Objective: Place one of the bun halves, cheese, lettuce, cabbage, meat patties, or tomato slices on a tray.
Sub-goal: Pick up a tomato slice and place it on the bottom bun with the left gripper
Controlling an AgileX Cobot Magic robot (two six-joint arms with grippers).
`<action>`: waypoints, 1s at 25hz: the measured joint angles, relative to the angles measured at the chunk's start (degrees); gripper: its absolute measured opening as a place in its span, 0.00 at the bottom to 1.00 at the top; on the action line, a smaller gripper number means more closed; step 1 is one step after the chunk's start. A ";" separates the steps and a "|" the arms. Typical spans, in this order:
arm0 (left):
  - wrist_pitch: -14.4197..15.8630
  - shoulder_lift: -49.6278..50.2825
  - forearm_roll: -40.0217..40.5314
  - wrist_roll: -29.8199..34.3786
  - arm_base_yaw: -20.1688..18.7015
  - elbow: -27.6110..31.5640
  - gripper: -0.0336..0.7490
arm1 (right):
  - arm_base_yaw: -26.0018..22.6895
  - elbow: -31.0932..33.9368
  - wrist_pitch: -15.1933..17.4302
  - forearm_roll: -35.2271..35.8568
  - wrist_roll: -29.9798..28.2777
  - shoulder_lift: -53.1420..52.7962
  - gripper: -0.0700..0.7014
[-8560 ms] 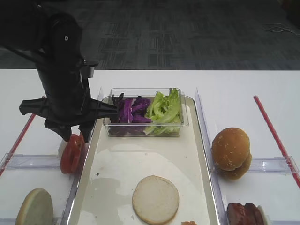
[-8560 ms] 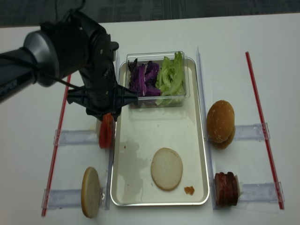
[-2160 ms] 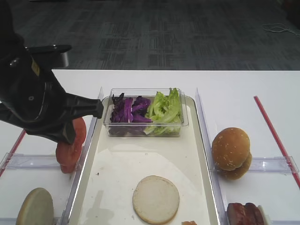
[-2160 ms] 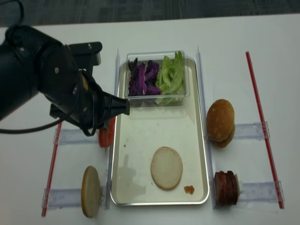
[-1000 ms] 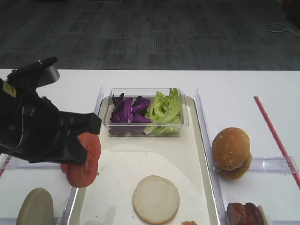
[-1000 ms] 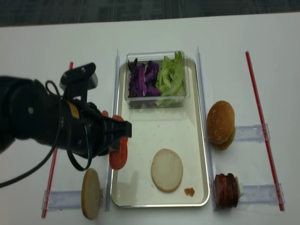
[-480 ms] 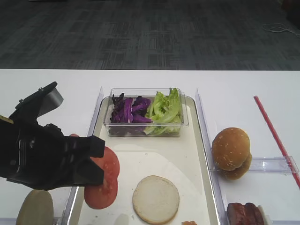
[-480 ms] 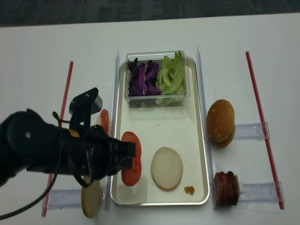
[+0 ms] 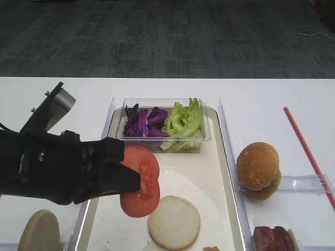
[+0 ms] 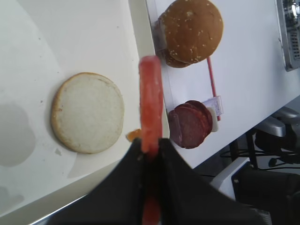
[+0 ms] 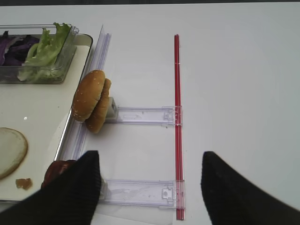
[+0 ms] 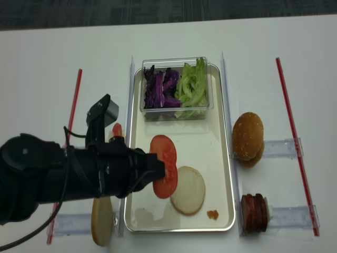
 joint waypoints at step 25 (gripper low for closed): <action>15.40 22.16 -21.72 25.49 0.00 0.00 0.12 | 0.00 0.00 0.00 0.00 0.10 0.00 0.70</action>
